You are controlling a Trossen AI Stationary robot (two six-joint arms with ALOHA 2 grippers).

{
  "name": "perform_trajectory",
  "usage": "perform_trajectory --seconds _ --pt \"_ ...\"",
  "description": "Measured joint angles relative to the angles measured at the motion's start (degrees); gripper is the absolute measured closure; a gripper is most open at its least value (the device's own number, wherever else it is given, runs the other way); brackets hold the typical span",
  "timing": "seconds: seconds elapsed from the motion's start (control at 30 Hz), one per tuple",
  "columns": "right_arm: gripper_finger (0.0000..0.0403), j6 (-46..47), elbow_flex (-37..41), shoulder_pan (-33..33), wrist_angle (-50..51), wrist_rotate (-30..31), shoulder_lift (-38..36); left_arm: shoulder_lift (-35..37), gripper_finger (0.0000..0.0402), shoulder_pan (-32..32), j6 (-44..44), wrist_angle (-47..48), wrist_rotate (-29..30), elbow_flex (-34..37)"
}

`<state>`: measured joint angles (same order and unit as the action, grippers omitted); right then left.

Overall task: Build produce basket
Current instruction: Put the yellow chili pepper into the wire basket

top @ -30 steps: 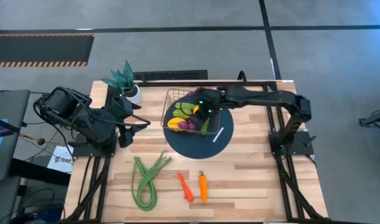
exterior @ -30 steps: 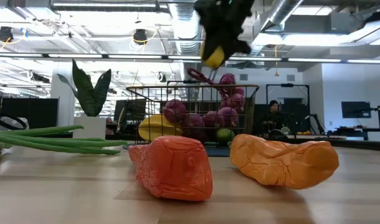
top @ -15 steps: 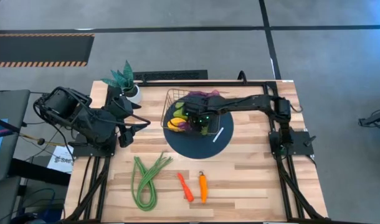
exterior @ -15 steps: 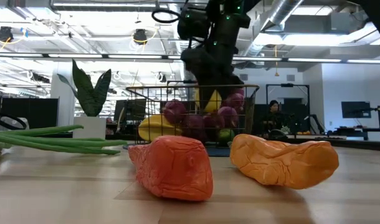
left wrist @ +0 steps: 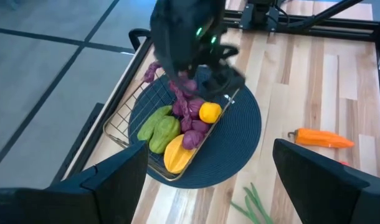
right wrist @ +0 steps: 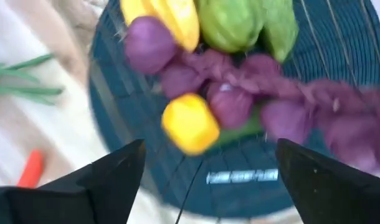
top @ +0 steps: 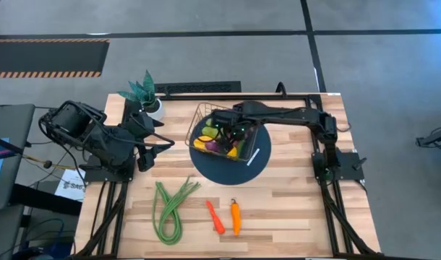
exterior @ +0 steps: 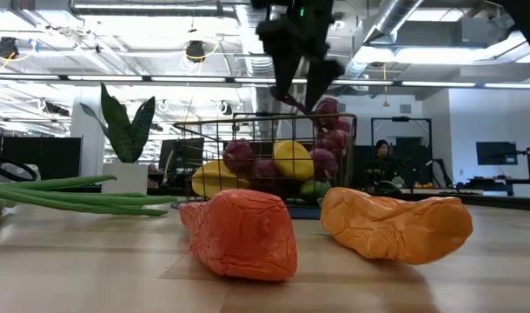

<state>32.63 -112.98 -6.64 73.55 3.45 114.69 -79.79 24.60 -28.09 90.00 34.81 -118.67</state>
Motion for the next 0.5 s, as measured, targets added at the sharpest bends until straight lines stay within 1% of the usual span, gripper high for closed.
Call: perform_trajectory --seconds 0.13,0.27,0.37,0.5 --pt "0.0054 4.65 -7.23 5.05 9.51 -0.31 -0.02 0.0 0.0073 0.0 0.43 0.01 -0.09 0.0" --pt "0.0078 12.89 -12.14 13.43 14.04 -0.51 -0.11 0.0 0.0073 0.0 0.43 0.01 -0.11 0.0" --pt "0.0086 22.69 -13.54 20.47 13.94 -0.55 -0.11 0.0 0.0073 0.0 0.45 0.01 -0.56 0.0" --pt "0.0087 39.33 -13.57 29.06 12.45 0.04 -0.09 0.0 0.0073 0.0 0.45 0.01 -1.43 0.0"
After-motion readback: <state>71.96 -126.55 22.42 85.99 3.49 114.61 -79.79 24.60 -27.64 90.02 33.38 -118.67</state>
